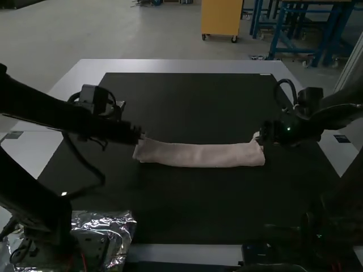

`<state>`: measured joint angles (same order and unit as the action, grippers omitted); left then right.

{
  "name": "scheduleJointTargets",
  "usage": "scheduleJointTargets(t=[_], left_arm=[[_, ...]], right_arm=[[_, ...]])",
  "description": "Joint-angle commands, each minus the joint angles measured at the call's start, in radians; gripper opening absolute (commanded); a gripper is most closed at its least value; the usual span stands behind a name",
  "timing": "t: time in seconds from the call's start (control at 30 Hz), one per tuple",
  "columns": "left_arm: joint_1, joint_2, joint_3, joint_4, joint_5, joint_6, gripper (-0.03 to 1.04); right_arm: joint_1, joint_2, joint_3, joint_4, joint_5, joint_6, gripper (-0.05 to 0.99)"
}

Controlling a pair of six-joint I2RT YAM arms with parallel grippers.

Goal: Fold the towel.

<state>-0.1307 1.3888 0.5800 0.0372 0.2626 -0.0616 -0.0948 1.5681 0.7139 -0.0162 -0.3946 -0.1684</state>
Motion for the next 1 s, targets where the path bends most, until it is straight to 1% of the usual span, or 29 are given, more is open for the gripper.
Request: scheduleJointTargets(t=[0.0,0.1,0.17,0.37,0.57,0.63,0.67,0.7,0.73,0.77,0.8,0.83,0.87,0.93,0.97], left_arm=[[0.009,-0.016,0.047,0.024,0.012,-0.04,0.97],[0.009,-0.016,0.064,0.03,0.01,-0.044,0.97],[0.009,-0.014,0.072,0.032,0.009,-0.058,0.97],[0.009,-0.016,0.078,0.033,0.009,-0.058,0.97],[0.009,-0.014,0.075,0.035,0.007,-0.06,0.97],[0.009,-0.016,0.073,0.036,0.007,-0.061,0.97],[0.009,-0.014,0.072,0.036,0.007,-0.061,0.97],[0.009,-0.014,0.072,0.036,0.007,-0.061,0.97],[0.009,-0.016,0.072,0.035,0.007,-0.061,0.97],[0.009,-0.016,0.069,0.036,0.007,-0.063,0.97],[0.009,-0.016,0.067,0.038,0.007,-0.063,0.97],[0.009,-0.016,0.067,0.038,0.007,-0.063,0.97],[0.009,-0.016,0.067,0.038,0.007,-0.063,0.97],[0.009,-0.016,0.066,0.038,0.007,-0.063,0.97],[0.009,-0.016,0.067,0.04,0.007,-0.063,0.97]], right_arm=[[0.007,0.023,-0.007,0.013,0.022,0.0,0.92],[0.017,0.052,-0.013,0.032,0.036,-0.002,0.92],[0.02,0.07,-0.014,0.039,0.039,-0.003,0.92],[0.04,0.118,-0.016,0.045,0.045,-0.022,0.92],[0.063,0.152,-0.016,0.059,0.046,-0.022,0.92],[0.072,0.167,-0.018,0.065,0.046,-0.022,0.9],[0.075,0.176,-0.019,0.068,0.046,-0.022,0.87],[0.081,0.185,-0.022,0.073,0.046,-0.023,0.8],[0.086,0.198,-0.028,0.081,0.043,-0.025,0.7],[0.09,0.208,-0.034,0.082,0.03,-0.028,0.52],[0.093,0.221,-0.039,0.084,0.007,-0.029,0.29],[0.092,0.227,-0.044,0.084,-0.001,-0.034,0.06],[0.089,0.231,-0.048,0.084,-0.006,-0.036,-0.02],[0.081,0.225,-0.047,0.07,-0.035,-0.036,-0.02],[0.069,0.216,-0.045,0.053,-0.038,-0.037,-0.02]])
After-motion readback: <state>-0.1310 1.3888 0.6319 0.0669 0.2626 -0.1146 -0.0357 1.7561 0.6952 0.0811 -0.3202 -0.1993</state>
